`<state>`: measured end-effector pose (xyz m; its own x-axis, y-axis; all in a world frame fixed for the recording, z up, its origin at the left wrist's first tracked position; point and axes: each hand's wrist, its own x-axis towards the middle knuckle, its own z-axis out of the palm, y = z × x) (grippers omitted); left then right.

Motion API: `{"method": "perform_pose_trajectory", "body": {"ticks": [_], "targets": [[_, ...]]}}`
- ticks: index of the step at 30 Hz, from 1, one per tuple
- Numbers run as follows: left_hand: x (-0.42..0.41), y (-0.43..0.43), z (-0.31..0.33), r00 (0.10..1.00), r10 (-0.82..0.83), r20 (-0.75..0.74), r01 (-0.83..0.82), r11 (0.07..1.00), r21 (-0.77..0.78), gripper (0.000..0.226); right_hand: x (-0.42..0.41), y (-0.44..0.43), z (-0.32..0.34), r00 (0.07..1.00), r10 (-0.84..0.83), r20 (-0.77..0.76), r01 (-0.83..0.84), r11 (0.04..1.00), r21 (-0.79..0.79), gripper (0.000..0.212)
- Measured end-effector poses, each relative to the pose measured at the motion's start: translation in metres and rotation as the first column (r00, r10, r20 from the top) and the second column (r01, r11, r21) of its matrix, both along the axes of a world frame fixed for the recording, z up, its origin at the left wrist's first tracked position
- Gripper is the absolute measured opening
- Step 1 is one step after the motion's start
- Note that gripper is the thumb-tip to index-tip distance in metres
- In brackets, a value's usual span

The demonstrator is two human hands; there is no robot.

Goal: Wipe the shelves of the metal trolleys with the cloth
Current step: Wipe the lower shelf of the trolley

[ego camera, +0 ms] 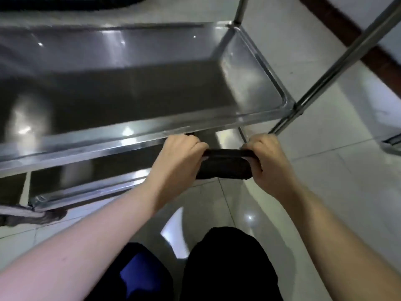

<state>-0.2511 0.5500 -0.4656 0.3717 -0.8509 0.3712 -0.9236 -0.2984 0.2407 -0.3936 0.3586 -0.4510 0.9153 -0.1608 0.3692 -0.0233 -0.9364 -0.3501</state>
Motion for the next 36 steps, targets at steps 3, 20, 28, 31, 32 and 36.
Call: {"method": "perform_pose_trajectory", "body": {"ticks": [3, 20, 28, 31, 32, 36], "targets": [[-0.016, -0.008, -0.072, 0.991, 0.017, -0.132, -0.004, 0.996, 0.093, 0.022, -0.025, -0.008, -0.072, 0.998, -0.032, -0.051, 0.034, 0.998, 0.044, 0.022], [0.124, -0.132, -0.284, 0.781, 0.547, -0.302, -0.437, 0.824, 0.360, 0.055, 0.174, -0.117, -0.269, 0.738, -0.349, -0.578, 0.305, 0.936, -0.175, 0.070], [0.142, -0.087, -0.323, 0.829, 0.559, -0.006, -0.482, 0.719, 0.501, 0.057, 0.173, -0.150, -0.331, 0.774, -0.296, -0.560, 0.206, 0.954, -0.220, 0.063], [0.142, -0.089, -0.328, 0.826, 0.563, -0.002, -0.487, 0.717, 0.499, 0.060, 0.171, -0.192, -0.330, 0.743, -0.397, -0.538, 0.319, 0.918, -0.237, 0.062], [0.143, -0.091, -0.328, 0.825, 0.564, 0.003, -0.491, 0.716, 0.495, 0.060, 0.173, -0.195, -0.331, 0.729, -0.425, -0.536, 0.340, 0.905, -0.254, 0.061], [0.144, -0.094, -0.329, 0.821, 0.571, 0.002, -0.500, 0.717, 0.486, 0.059, 0.213, -0.165, -0.337, 0.674, -0.545, -0.498, 0.493, 0.834, -0.246, 0.065]]}}
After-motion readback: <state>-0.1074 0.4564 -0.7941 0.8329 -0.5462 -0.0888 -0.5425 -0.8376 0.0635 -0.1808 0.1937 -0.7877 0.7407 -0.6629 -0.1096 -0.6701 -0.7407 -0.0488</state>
